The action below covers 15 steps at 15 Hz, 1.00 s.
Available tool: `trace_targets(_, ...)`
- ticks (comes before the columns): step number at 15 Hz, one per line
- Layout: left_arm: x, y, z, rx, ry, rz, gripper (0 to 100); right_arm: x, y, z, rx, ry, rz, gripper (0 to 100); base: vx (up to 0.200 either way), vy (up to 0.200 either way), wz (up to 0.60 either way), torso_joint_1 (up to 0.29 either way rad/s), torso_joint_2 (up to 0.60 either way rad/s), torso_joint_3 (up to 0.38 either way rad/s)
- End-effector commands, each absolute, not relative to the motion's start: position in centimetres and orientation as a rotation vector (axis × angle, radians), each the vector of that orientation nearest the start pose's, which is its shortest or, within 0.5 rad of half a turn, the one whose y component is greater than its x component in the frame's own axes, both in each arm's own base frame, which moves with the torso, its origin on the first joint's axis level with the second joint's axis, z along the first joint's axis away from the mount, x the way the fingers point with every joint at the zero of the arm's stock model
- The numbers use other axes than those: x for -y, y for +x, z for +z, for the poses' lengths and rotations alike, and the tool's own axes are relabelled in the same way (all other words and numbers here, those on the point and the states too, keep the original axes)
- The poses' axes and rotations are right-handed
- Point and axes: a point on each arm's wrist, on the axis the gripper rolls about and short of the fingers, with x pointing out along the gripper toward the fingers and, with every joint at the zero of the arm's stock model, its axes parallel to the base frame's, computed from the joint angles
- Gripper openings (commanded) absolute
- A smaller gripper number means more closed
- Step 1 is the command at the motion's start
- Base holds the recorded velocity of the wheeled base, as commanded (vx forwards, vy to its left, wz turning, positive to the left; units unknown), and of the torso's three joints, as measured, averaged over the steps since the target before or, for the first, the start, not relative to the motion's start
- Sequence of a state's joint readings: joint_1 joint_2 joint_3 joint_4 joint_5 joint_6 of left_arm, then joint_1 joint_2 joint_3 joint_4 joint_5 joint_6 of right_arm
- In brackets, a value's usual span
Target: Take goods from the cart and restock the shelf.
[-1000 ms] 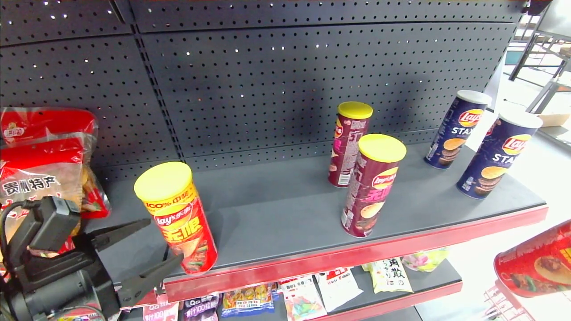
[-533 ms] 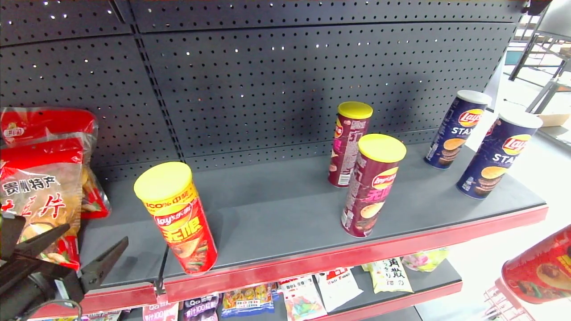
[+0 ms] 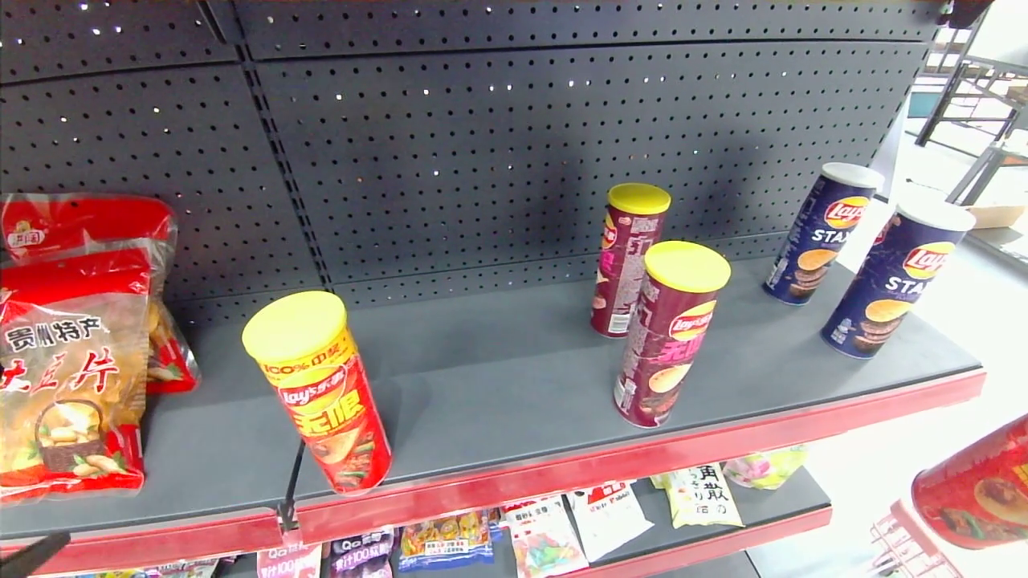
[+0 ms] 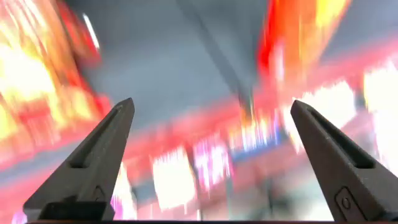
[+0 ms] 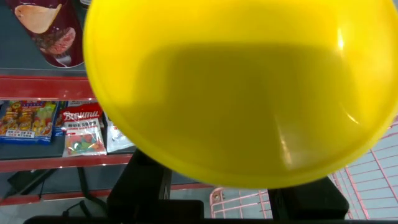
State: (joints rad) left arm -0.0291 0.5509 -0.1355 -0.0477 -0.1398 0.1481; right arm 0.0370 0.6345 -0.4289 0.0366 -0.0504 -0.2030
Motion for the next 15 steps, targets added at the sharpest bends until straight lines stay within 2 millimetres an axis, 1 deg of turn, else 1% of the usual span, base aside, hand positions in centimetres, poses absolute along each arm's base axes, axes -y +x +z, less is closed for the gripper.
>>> trace_targets(1, 0.32, 0.43, 14.22, -0.189, 0.181, -0.186, 100, -0.04, 4.09, 19.20, -0.226, -0.213, 0.011, 0, 0.000, 0.000, 0.00, 0.000, 0.00, 0.000)
trace_targets(8, 0.32, 0.37, 14.41, -0.170, 0.269, -0.191, 100, -0.06, 4.07, 18.86, -0.231, -0.215, 0.016, 0, 0.000, 0.000, 0.00, 0.000, 0.00, 0.000)
trace_targets(14, 0.32, 0.34, 14.08, -0.177, 0.295, -0.194, 100, -0.05, 3.82, 18.68, -0.227, -0.215, 0.016, 0, 0.000, 0.000, 0.00, 0.000, 0.00, 0.000)
trace_targets(15, 0.32, 0.32, 14.08, -0.175, 0.297, -0.194, 100, -0.05, 3.82, 18.68, -0.227, -0.215, 0.016, 0, -0.200, 0.000, 0.00, 0.002, 0.00, 0.002)
